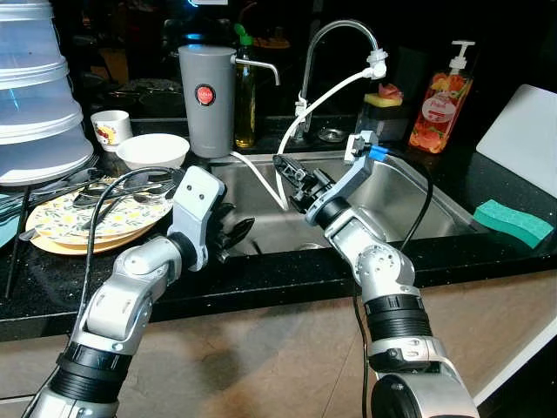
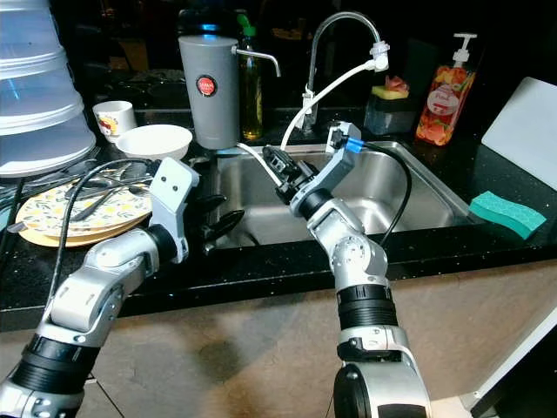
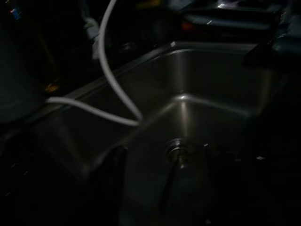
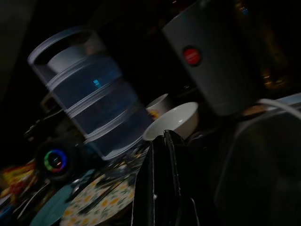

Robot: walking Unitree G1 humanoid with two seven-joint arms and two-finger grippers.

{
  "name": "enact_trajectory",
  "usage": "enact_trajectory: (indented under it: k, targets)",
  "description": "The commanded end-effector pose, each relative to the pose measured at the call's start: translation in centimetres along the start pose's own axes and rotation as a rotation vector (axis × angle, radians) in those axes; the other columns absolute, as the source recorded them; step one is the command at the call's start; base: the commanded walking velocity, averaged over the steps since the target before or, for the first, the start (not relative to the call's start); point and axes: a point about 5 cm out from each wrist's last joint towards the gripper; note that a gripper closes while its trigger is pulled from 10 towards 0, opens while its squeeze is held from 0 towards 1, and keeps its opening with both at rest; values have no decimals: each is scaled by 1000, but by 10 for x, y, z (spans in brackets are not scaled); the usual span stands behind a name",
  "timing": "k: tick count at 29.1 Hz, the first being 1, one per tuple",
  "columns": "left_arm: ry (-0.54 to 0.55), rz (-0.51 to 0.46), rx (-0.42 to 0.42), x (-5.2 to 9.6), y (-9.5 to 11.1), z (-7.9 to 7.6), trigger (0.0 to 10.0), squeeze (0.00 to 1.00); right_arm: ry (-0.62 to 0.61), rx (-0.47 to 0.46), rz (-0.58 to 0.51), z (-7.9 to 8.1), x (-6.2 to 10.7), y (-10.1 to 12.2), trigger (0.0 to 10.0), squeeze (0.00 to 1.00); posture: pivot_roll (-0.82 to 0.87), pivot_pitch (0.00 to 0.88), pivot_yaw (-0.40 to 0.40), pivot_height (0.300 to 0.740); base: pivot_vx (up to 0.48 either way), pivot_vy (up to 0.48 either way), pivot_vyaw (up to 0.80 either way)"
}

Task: Kitchen organization

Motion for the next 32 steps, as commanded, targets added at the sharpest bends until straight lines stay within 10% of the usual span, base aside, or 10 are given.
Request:
enact_trajectory:
  k: [1,2,24,25,26,27,28,32]
  targets:
    - [59,11,-17,1,-1,8,10000,1000,-63,16,-38,-11,0,8,0,0,28,0,-47,740,0,0,0]
    - [84,15,-24,2,-2,11,10000,0,-92,18,-53,-16,1,10,0,0,30,0,-50,740,0,0,0]
    - [131,25,-43,5,-5,14,10000,0,-127,113,-44,-23,-1,8,0,0,31,0,-54,740,0,0,0]
    - [215,9,-41,6,-2,24,10000,0,-127,157,-15,-23,-1,5,3647,0,30,0,-55,740,0,0,0]
    - [308,-15,-37,8,3,35,10000,580,-124,206,16,-23,-1,3,10000,0,30,0,-55,740,0,0,0]
    - [308,-15,-37,8,3,35,10000,580,-124,206,16,-23,-1,3,10000,0,30,0,-55,740,0,0,0]
    - [402,-36,-48,12,9,46,10000,1000,-118,242,38,-22,-1,1,10000,0,30,0,-57,740,0,0,0]
    - [594,-69,-69,27,25,73,10000,1000,-98,276,68,-20,-1,-5,10000,0,34,0,-62,740,0,0,0]
Point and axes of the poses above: a point about 5 cm out from each wrist's last joint towards the gripper, its own x axis pointing back from the gripper into the wrist, its own y axis along the axis of the wrist's last joint, z = x × y, and after that the axes turned 14 degrees about x, right-handed
